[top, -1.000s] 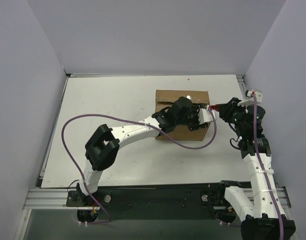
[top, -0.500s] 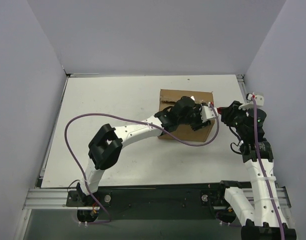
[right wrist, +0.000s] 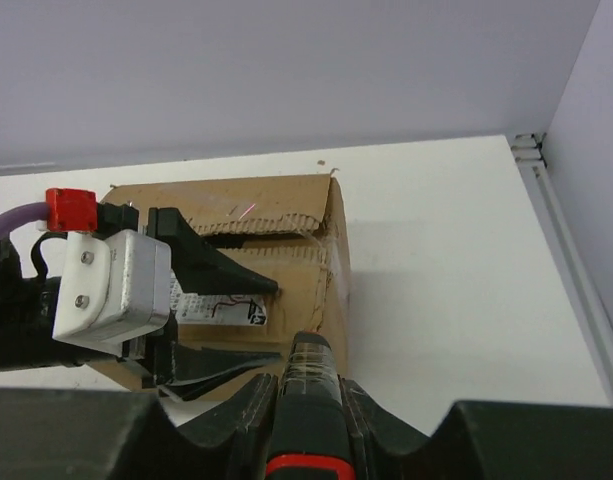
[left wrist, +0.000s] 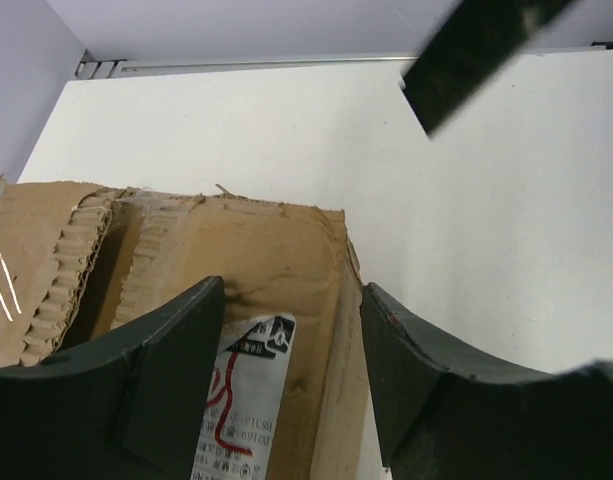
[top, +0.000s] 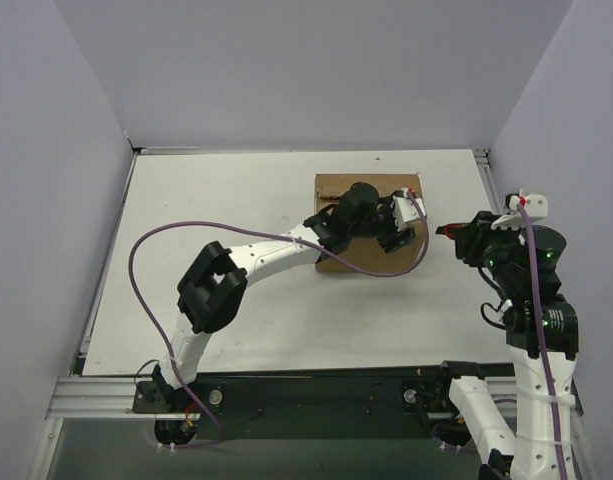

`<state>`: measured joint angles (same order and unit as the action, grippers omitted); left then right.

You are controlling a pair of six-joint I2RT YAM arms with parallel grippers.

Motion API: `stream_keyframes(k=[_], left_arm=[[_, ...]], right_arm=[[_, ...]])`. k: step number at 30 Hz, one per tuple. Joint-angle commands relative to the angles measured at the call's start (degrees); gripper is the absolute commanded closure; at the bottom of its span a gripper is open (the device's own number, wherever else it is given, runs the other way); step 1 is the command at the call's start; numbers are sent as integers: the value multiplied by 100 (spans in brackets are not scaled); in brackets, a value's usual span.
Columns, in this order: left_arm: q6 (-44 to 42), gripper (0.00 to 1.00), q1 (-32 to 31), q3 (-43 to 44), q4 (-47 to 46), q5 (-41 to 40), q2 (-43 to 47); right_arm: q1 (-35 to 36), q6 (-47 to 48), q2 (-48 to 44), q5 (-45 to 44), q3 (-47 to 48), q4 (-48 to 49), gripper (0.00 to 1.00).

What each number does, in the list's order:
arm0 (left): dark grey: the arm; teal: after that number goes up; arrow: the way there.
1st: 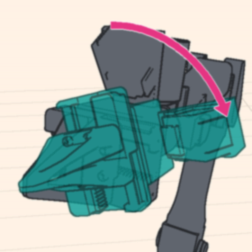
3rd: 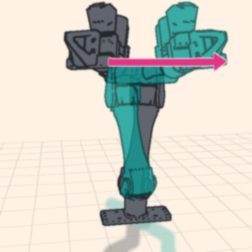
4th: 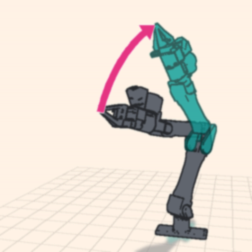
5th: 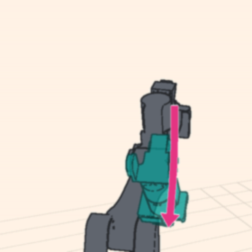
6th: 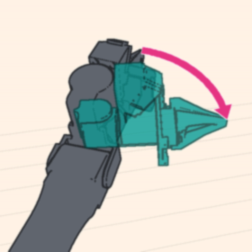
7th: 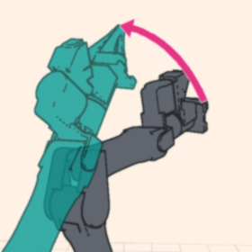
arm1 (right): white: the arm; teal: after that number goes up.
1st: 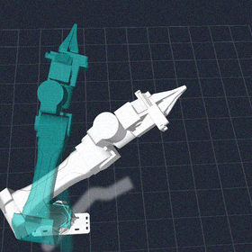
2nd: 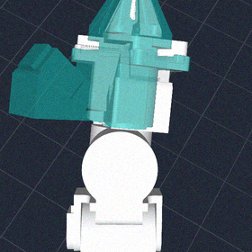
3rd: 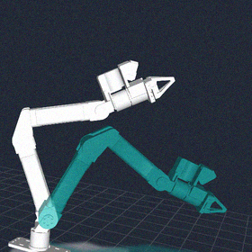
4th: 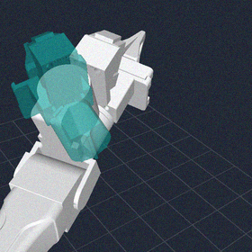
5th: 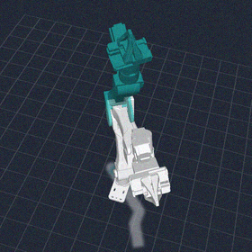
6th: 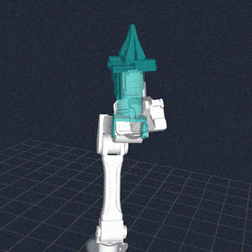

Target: Unpack the express box

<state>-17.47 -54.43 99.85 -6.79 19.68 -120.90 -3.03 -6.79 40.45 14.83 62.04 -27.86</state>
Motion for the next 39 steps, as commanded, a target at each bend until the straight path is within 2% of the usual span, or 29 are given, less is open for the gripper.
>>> stream_keyframes(k=[1,5,8,13,16,18,23,27,31,36,39], left_arm=[[245,31,73,-361,-16,492,803],[52,29,187,-765,221,449,1830],[-80,28,467,-1178,555,326,2472],[-72,27,1197,-1898,1188,-7,3300],[-72,26,1768,-2303,1399,-263,3669],[-151,26,2093,-2531,1539,-481,3854],[-564,26,2350,-3041,1663,-782,4188],[-827,26,2376,-3323,1855,-782,4224],[-994,27,2385,-3350,2006,-913,4031],[-1197,27,2455,-3227,2146,-958,3838],[-1223,27,2473,-3121,2252,-958,3723]], right_arm=[[-31,625,165,20,29,534,100],[-49,819,367,19,-358,720,100],[-66,680,534,616,-473,755,100],[-66,468,763,2494,-614,633,100],[-84,73,1096,3084,-781,624,100],[-93,-277,1456,3446,-921,650,100],[-119,-280,2632,5263,-1036,615,98],[-180,431,3012,5206,-1088,255,91],[-356,1178,3582,4872,-1404,17,90],[-796,943,4137,4750,-1608,184,89],[-936,785,4357,4530,-1555,202,81]])
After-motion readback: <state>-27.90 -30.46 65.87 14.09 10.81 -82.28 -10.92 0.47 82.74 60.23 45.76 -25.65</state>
